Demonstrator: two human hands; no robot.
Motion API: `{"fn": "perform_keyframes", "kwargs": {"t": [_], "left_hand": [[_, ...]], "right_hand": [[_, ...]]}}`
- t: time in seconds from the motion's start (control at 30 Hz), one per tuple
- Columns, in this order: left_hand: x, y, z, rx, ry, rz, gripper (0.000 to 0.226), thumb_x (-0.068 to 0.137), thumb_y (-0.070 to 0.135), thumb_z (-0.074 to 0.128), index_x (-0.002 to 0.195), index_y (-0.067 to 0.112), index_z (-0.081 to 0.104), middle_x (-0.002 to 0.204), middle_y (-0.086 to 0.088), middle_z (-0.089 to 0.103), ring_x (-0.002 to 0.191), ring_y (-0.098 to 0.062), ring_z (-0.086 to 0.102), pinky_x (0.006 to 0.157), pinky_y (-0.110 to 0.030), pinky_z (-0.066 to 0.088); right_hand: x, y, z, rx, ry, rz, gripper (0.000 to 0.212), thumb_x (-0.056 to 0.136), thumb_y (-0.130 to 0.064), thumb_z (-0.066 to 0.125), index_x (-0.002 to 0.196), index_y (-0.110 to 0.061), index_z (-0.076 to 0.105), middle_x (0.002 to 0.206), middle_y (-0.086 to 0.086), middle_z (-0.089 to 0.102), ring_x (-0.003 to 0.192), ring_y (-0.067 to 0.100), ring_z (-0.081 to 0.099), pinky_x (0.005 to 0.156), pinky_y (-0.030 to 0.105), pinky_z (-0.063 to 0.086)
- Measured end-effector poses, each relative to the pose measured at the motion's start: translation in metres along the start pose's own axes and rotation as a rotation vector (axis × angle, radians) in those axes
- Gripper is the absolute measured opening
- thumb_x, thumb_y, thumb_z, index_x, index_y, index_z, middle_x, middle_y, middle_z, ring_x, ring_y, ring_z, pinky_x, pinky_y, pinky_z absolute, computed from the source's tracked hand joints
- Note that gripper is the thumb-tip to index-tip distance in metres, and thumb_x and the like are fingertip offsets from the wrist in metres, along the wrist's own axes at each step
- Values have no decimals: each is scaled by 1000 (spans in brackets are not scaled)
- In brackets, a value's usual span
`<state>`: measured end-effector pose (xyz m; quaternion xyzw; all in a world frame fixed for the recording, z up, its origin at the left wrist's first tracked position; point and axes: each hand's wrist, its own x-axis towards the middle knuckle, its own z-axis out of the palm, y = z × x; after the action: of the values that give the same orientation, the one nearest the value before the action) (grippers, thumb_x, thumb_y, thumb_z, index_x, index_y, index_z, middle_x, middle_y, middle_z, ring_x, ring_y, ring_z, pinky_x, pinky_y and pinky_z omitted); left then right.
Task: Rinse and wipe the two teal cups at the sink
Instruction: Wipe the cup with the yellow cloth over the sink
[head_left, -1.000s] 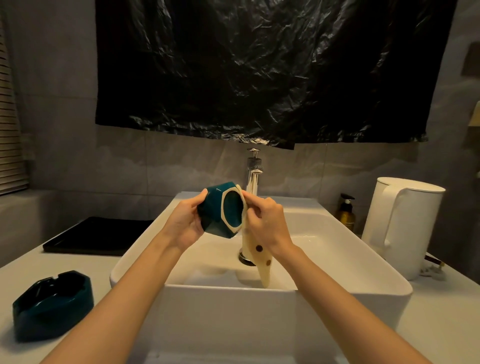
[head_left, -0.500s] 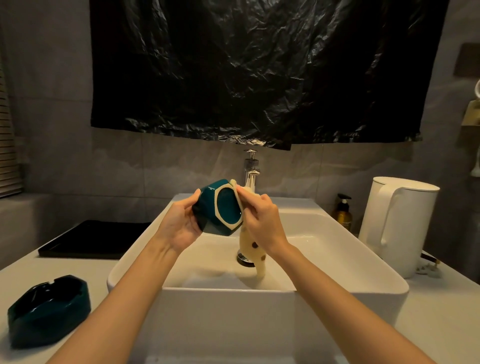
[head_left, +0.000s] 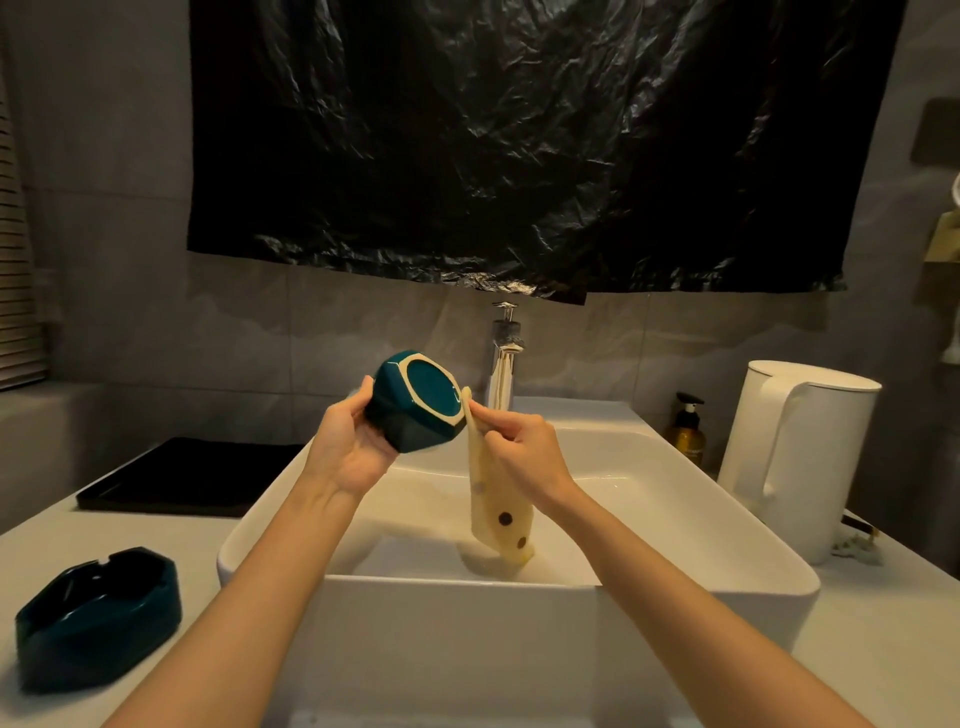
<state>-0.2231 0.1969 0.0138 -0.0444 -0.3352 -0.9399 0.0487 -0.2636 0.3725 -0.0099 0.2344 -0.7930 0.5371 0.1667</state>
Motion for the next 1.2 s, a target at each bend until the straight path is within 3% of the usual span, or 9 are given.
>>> {"fn": "perform_keyframes", "kwargs": {"t": [0.2, 0.27, 0.37, 0.5, 0.57, 0.77, 0.93, 1.1, 1.2], "left_hand": [[-2, -5, 3, 61, -26, -34, 29, 99, 27, 42, 115, 10, 57, 119, -14, 61, 114, -31, 56, 86, -48, 49], [-1, -5, 2, 32, -28, -39, 29, 99, 27, 41, 117, 10, 56, 121, -16, 60, 116, -32, 55, 88, -50, 48], [4, -2, -3, -44, -16, -7, 36, 99, 26, 41, 130, 9, 50, 128, -18, 57, 119, -35, 53, 86, -54, 48], [4, -2, -3, -109, 7, 31, 30, 101, 26, 37, 111, 6, 56, 116, -20, 60, 116, -36, 52, 99, -56, 40], [4, -2, -2, -132, 22, 36, 30, 102, 27, 36, 104, 5, 56, 111, -20, 60, 114, -38, 51, 96, -55, 39], [13, 2, -8, -191, 46, 57, 35, 102, 29, 34, 122, 4, 48, 125, -23, 51, 104, -39, 54, 83, -53, 44], [13, -1, -8, -162, 47, 34, 43, 102, 29, 36, 136, 4, 41, 131, -24, 49, 114, -38, 50, 85, -53, 44], [12, -2, -5, -194, 69, 34, 39, 102, 29, 33, 129, 2, 44, 116, -25, 55, 122, -38, 46, 90, -50, 41], [12, -2, -7, -171, 90, 12, 45, 102, 29, 34, 132, -3, 42, 116, -25, 57, 124, -36, 47, 91, -48, 42]], "right_hand": [[6, -5, 1, 86, -53, 9, 47, 101, -7, 34, 141, -29, 45, 132, -7, 58, 110, 14, 53, 77, 18, 39], [4, -5, 0, 75, -52, 10, 46, 101, -8, 34, 140, -28, 46, 131, -6, 58, 108, 14, 52, 79, 19, 41], [1, 0, 0, 36, -58, 34, 41, 101, -11, 37, 136, -28, 51, 129, -1, 58, 106, 18, 51, 89, 33, 45], [-1, 2, 2, -17, -113, 14, 42, 101, -11, 38, 137, -29, 49, 124, 1, 56, 106, 20, 51, 86, 31, 45], [-3, 2, 4, -55, -144, -17, 44, 101, -10, 39, 140, -28, 46, 121, 1, 55, 105, 18, 50, 85, 28, 44], [-11, 5, 11, -273, -177, -357, 56, 98, -5, 47, 147, -27, 33, 135, -1, 52, 105, 18, 49, 90, 25, 45], [-4, 4, 11, -240, -116, -239, 52, 100, -6, 41, 147, -27, 31, 129, 5, 54, 104, 14, 48, 94, 32, 47], [-11, 0, 9, -496, -177, -548, 67, 91, 8, 51, 148, -21, 30, 149, 0, 40, 98, 20, 43, 86, 35, 46], [-9, -5, 15, -647, -98, -713, 79, 79, 13, 67, 147, -14, 35, 150, 1, 39, 87, 18, 40, 76, 38, 52]]}}
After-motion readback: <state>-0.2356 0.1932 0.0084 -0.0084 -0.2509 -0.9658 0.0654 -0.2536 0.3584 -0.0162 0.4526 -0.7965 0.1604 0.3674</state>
